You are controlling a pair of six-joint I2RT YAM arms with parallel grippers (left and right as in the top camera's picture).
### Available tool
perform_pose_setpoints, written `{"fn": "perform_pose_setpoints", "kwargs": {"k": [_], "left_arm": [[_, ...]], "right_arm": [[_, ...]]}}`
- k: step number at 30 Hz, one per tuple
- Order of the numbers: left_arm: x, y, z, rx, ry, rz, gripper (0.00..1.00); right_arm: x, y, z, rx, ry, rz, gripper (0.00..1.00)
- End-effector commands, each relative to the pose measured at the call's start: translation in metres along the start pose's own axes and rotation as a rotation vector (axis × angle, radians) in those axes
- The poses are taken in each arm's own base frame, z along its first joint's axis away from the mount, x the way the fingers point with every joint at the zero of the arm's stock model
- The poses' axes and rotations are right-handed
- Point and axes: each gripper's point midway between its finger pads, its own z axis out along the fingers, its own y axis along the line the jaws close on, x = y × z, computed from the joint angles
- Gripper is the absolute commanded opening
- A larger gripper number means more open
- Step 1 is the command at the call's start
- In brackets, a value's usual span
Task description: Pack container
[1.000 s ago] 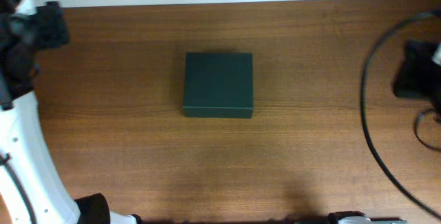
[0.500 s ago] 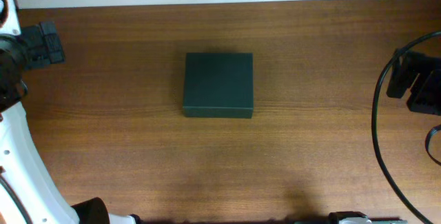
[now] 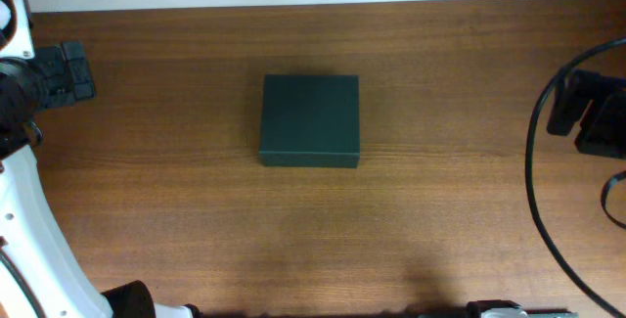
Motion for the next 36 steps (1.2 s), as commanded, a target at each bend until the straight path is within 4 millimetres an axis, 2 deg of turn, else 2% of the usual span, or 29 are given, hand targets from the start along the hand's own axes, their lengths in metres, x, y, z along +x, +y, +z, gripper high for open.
{"fn": "perform_pose_setpoints", "kwargs": {"k": [1,8,11,14,18,22,25,27,30,36], "left_arm": [[0.001,0.003,-0.004,-0.011,-0.007,0.0,0.99],[0.001,0.003,-0.004,-0.011,-0.007,0.0,0.99],[0.001,0.003,-0.004,-0.011,-0.007,0.0,0.99],[0.001,0.003,-0.004,-0.011,-0.007,0.0,0.99],[0.001,0.003,-0.004,-0.011,-0.007,0.0,0.99],[0.001,0.003,-0.004,-0.011,-0.007,0.0,0.99],[0.001,0.003,-0.004,-0.011,-0.007,0.0,0.99],[0.001,0.003,-0.004,-0.011,-0.007,0.0,0.99],[0.001,0.003,-0.004,-0.011,-0.007,0.0,0.99],[0.001,0.003,-0.004,-0.011,-0.007,0.0,0.99]], "right_arm": [[0.0,-0.004,0.008,0.028,0.016,0.006,0.99],[0.002,-0.002,0.028,0.038,0.065,-0.005,0.99],[0.013,-0.015,0.036,0.123,0.129,-0.028,0.99],[0.023,-0.018,0.038,0.142,0.176,-0.039,0.99],[0.01,-0.015,0.03,0.116,0.087,0.002,0.99],[-0.006,0.0,0.023,0.011,-0.074,0.044,0.99],[-0.002,0.01,0.018,-0.068,-0.182,0.057,0.99],[0.011,0.015,0.018,-0.112,-0.234,0.06,0.99],[0.044,0.025,0.022,-0.185,-0.285,0.055,0.99],[0.141,0.018,0.049,-0.189,-0.309,0.06,0.99]]}}
